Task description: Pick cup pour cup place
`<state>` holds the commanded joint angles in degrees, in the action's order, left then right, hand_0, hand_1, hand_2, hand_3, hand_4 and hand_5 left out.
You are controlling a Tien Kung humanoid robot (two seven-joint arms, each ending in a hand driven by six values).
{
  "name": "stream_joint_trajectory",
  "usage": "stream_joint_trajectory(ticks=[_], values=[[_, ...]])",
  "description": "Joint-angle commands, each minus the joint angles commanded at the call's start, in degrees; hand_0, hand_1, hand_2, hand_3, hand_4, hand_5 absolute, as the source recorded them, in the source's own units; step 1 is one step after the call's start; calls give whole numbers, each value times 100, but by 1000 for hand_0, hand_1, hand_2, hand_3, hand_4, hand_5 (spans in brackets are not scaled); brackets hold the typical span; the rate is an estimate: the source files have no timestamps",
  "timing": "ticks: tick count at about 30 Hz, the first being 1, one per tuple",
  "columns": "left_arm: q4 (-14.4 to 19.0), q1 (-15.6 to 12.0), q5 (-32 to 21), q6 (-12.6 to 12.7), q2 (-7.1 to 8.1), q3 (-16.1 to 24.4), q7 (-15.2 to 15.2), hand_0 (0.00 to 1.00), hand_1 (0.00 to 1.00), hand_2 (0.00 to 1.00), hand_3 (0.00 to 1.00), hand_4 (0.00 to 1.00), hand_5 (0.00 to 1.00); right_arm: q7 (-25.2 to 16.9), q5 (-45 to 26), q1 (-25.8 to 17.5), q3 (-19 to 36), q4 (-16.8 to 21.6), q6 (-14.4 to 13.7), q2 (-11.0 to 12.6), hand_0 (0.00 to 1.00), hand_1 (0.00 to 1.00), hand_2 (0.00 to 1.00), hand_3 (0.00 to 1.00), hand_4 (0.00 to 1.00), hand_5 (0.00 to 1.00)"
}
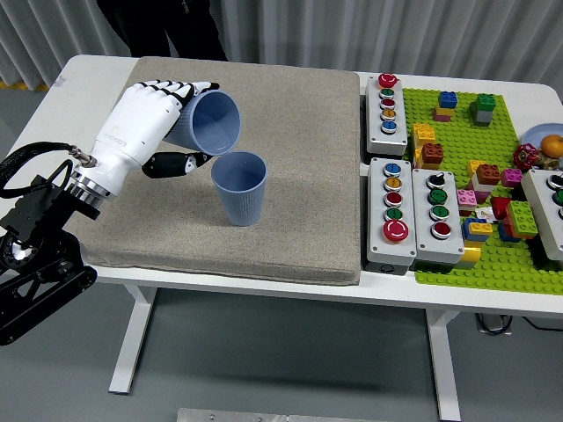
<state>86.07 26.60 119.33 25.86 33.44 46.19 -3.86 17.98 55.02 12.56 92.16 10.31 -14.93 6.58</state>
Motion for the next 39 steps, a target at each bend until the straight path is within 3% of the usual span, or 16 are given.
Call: stream_joint_trajectory(ticks=[11, 18, 39], values=[[-170, 123, 103, 108, 68, -180, -5, 473, 519, 714, 597, 688, 95, 6, 6, 18, 20, 3, -6, 2, 702, 630, 559, 570, 2, 88], [-93, 192, 573, 53, 89, -217, -123, 474, 519, 712, 597, 687, 96, 1, -22, 27, 2, 2, -5, 5, 702, 630, 558, 570, 2, 85], [-73, 425, 743, 39, 257, -429, -273, 472, 518, 707, 595, 681, 102, -9, -78, 34, -35, 2, -11, 10, 702, 631, 557, 570, 2, 85]])
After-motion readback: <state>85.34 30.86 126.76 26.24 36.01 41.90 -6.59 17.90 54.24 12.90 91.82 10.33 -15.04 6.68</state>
